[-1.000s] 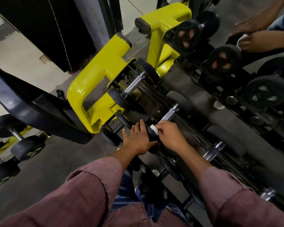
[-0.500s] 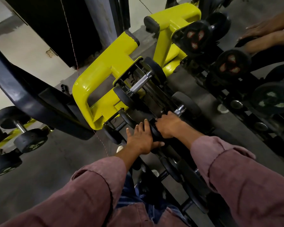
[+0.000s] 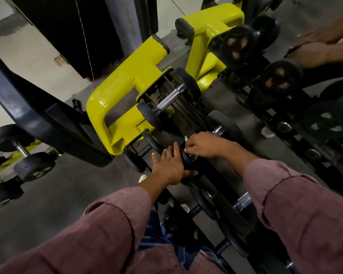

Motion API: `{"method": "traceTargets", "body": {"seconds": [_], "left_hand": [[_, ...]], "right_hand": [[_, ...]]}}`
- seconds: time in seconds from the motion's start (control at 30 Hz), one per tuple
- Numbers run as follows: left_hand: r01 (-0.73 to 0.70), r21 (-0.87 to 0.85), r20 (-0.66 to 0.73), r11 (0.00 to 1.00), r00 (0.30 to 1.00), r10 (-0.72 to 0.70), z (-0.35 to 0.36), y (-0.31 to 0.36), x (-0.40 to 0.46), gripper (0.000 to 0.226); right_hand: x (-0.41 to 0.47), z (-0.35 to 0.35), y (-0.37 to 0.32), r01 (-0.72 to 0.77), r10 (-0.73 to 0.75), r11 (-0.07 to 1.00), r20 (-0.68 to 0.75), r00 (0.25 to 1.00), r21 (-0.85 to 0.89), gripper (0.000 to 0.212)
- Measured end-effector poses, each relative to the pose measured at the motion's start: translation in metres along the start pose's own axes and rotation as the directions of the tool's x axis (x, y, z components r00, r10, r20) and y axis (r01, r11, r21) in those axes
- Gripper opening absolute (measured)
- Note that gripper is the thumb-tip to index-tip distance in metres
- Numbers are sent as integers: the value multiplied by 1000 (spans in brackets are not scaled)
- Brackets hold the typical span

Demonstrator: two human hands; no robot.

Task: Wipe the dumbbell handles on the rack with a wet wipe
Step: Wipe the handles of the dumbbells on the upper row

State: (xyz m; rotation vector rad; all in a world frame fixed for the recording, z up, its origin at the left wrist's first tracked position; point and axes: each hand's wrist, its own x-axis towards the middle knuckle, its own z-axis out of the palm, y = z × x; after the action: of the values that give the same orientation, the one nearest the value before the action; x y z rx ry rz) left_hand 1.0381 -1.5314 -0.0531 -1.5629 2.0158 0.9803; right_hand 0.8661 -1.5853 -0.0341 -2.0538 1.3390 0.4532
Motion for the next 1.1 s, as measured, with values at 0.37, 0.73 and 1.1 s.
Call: {"method": "traceTargets", "body": {"seconds": [0.37, 0.73, 1.1], "left_hand": [[14, 26, 9, 1000, 1000, -15, -5, 3, -4, 128], [19, 18, 15, 1000, 1000, -19, -5, 4, -5, 127], [19, 32, 1, 999, 1000, -19, -5, 4, -6, 126]], "right_hand": [[-15, -6, -13, -225, 99, 743, -229, 968, -630, 26], [-11, -3, -18, -363, 241, 723, -279, 930, -588, 26], [-53, 43, -8, -512, 305, 818, -557, 772, -262, 53]]}}
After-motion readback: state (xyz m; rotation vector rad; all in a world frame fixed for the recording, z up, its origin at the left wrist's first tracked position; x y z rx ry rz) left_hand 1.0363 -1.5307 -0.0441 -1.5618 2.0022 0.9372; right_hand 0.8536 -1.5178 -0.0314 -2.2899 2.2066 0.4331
